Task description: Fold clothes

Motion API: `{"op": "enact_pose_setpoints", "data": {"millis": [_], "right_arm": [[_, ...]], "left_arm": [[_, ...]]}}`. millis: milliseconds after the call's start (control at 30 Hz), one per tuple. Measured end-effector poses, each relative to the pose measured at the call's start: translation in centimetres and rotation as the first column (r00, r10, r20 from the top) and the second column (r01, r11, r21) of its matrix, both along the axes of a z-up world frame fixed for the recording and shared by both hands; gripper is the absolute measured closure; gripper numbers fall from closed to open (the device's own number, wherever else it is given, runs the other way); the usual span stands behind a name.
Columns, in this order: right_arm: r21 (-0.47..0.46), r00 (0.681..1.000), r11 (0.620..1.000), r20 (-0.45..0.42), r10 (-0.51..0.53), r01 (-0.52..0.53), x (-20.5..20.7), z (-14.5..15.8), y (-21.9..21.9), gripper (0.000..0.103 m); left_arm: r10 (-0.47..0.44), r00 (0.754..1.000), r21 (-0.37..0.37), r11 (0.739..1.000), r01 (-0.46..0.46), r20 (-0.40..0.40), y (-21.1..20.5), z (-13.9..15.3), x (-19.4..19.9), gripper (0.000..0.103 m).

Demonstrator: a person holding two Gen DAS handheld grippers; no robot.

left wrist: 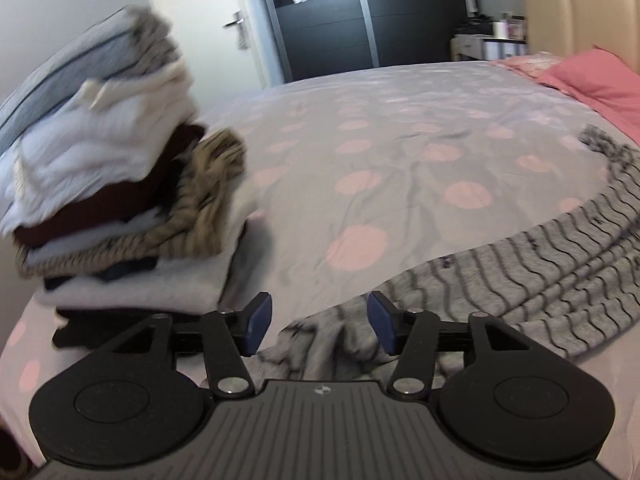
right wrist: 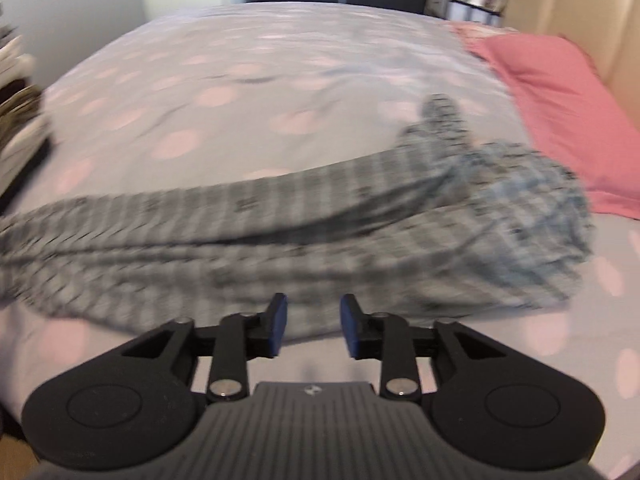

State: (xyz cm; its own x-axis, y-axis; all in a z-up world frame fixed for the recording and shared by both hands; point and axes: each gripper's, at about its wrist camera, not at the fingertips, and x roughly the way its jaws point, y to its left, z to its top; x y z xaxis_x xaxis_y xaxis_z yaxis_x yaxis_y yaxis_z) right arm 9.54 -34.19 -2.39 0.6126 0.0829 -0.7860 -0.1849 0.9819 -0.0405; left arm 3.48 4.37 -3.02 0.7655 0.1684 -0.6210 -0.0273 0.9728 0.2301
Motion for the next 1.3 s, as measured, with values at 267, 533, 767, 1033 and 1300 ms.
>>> {"op": "enact_pose_setpoints", "data": {"millis": [267,533,767,1033,1300], "right_arm": [[-0.075,0.986,0.984,0.069,-0.155,0.16,4.7,0.7,-6.0,0.052],[-0.079,0.934,0.931,0.054,-0.353,0.356,10.4,-0.7,-9.6,0.041],[-0.052,0.911,0.911,-0.044,-0.411,0.408,12.4,-3.7,-10.7,0.084],[-0.026,0.897,0.897,-0.019,-0.442,0.442,8.2,-1.8,-11.7,0.096],[0.003,0.84,0.855,-0.187,-0.51,0.519,0.6,-4.1,-15.1,0.096]], "left_arm": [[0.046,0.995,0.031,0.999,-0.043,-0.093,0.0,-1.8,1.8,0.047],[0.136,0.97,0.024,0.991,-0.134,-0.203,1.5,-4.7,3.7,0.042],[0.158,0.951,-0.041,0.984,-0.175,-0.264,2.3,-5.9,4.6,0.042],[0.152,0.951,-0.051,0.984,-0.171,-0.269,2.4,-6.0,4.4,0.053],[0.16,0.951,-0.055,0.982,-0.181,-0.265,2.5,-5.6,3.9,0.053]]}}
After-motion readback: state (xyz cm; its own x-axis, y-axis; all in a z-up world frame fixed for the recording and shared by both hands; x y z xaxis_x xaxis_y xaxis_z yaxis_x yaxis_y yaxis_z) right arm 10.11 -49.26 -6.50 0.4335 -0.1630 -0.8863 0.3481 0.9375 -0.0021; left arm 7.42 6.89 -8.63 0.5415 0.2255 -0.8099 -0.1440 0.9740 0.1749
